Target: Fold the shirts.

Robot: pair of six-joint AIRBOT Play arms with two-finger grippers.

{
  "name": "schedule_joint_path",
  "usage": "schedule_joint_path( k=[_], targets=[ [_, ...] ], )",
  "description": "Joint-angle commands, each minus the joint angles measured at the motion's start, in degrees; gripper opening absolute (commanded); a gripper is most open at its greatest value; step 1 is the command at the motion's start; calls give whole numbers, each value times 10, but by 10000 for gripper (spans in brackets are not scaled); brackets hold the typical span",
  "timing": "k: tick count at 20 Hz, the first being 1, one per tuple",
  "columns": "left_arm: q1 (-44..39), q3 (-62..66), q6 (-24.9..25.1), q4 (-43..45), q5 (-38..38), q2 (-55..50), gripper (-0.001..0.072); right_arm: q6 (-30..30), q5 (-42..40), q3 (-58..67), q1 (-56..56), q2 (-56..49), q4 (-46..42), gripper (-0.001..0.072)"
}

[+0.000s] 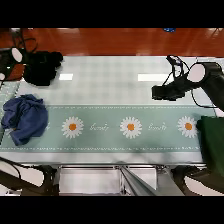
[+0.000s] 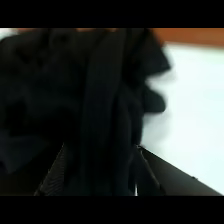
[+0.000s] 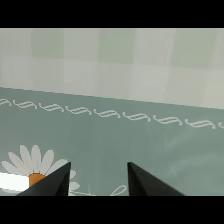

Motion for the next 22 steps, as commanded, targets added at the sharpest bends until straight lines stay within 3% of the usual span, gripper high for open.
schedule_joint_path(
  k=[1,5,6,7,8,10,14,22],
  targets=[
    [1,101,1,12,-136,-99,506,3,-10,0,0,0,7,411],
    [1,166,-4,12,-234,-136,503,2,-8,0,0,0,7,411],
    [2,175,-25,16,-256,-135,434,2,-6,0,0,0,8,411],
    [4,192,-51,18,-288,-135,135,1,-4,0,0,0,11,411],
    [6,212,-67,12,-317,-135,20,-3,-5,0,0,0,19,411],
    [7,243,-68,-23,-330,-115,19,-16,-6,0,0,0,37,411],
    [6,245,-68,-112,-258,-6,19,-33,-1,0,0,33,51,410],
    [5,245,-51,-162,-223,223,19,-32,30,0,0,215,31,410]
  ],
)
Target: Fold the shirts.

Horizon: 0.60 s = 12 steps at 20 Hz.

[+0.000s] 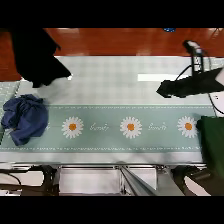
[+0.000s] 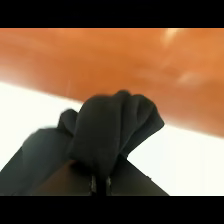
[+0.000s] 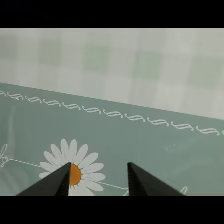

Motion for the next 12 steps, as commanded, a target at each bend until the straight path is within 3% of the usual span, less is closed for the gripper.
schedule_joint_path(
  k=[1,8,12],
  targets=[
    [0,1,26,-65,13,96,19,0,11,0,0,80,-4,410],
    [-7,1,55,-219,9,215,19,3,34,0,0,172,-3,410],
    [-88,-8,104,-232,-65,238,20,7,44,0,0,192,-3,410]
  ],
)
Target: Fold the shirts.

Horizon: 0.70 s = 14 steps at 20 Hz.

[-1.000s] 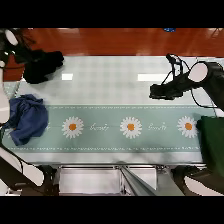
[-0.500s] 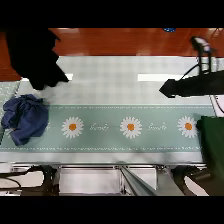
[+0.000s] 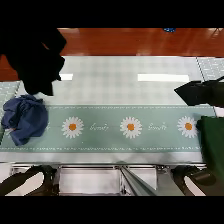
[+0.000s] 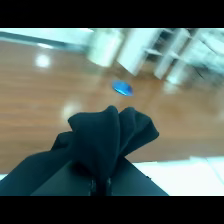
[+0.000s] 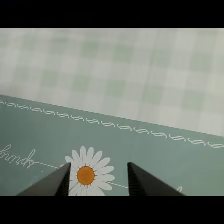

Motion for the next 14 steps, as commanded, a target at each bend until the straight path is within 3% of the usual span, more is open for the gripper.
schedule_joint_path(
  k=[1,7,10,14],
  targets=[
    [-75,-25,45,-28,-61,24,19,3,11,0,0,19,0,410],
    [-301,-249,103,-30,-67,32,19,15,15,0,0,19,-1,410],
    [-394,-394,104,-30,5,17,19,18,10,0,0,19,-16,410],
    [-450,-482,104,-50,85,-55,19,121,11,0,0,18,-162,410]
  ],
)
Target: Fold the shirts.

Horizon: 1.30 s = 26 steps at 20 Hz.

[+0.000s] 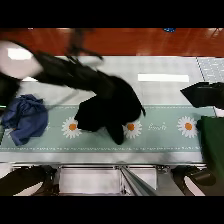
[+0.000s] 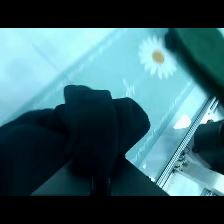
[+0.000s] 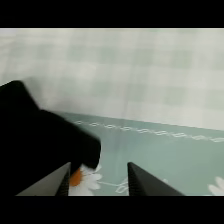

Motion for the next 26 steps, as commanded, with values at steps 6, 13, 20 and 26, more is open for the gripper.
schedule_joint_path(
  k=[6,13,20,26],
  targets=[
    [-69,-64,1,-60,12,-172,359,97,14,-21,0,-52,-154,420],
    [157,-85,18,7,-137,-48,506,26,18,-25,-155,-111,-136,422],
    [437,-369,26,-105,-122,44,506,-128,-44,-208,-434,-111,157,419],
    [422,-465,25,-122,-39,1,506,-218,-76,-290,-433,-129,332,418]
  ],
)
